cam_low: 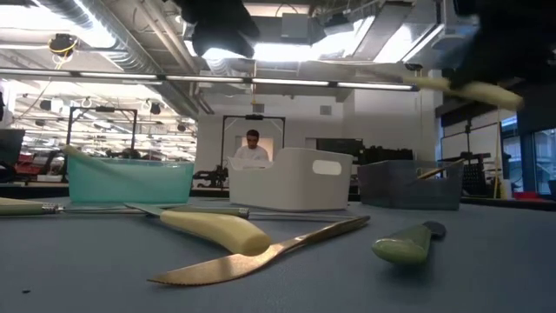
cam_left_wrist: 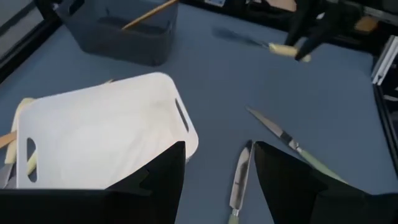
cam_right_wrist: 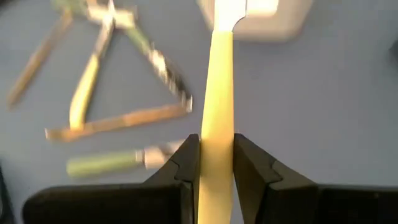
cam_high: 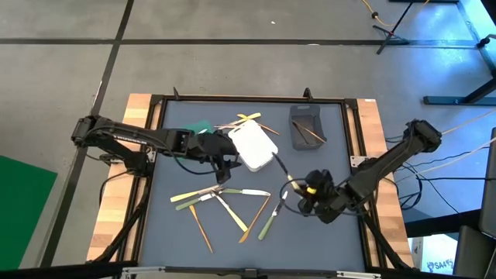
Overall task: Sort silverware by color (type)
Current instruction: Put the right yellow table knife into the green bin
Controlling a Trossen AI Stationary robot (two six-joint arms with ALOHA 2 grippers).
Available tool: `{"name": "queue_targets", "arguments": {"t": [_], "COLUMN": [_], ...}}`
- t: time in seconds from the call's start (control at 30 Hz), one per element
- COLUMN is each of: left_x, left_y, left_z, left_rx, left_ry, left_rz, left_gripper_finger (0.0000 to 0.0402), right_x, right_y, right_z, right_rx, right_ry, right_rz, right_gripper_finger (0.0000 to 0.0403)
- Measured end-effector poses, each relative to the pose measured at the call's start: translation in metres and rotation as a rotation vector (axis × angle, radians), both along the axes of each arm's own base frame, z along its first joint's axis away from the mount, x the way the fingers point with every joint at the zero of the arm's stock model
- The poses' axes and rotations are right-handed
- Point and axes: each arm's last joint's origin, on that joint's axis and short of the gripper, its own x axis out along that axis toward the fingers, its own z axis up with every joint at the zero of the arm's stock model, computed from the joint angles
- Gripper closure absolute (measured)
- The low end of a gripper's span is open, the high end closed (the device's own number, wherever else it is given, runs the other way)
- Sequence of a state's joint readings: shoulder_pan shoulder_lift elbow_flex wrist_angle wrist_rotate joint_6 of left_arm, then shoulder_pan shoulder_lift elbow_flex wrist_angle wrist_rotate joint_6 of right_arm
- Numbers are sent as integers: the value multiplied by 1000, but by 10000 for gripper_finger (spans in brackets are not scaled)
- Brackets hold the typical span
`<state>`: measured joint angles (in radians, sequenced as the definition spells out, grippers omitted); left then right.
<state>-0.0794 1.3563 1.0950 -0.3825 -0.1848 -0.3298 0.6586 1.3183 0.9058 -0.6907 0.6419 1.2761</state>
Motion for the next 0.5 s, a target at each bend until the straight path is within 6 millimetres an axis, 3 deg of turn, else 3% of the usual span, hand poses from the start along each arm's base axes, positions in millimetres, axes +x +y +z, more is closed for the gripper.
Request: {"name": "queue_targets", "arguments": {"t": [0.17,0.5], "left_x": [2,8], "left_y": [-3,-4], "left_z": [3,10], "left_rx": [-4,-39], "left_ry": [-37,-145], "left_rz": [-11,21], "left_gripper_finger": [214,214], "right_x": [8,49], "right_y": [-10,-41], "right_z": [13,40], "right_rx": [-139,-274], "right_ry": [-156,-376], "right_rz": [-66,-129], "right_gripper_finger": [343,343]}}
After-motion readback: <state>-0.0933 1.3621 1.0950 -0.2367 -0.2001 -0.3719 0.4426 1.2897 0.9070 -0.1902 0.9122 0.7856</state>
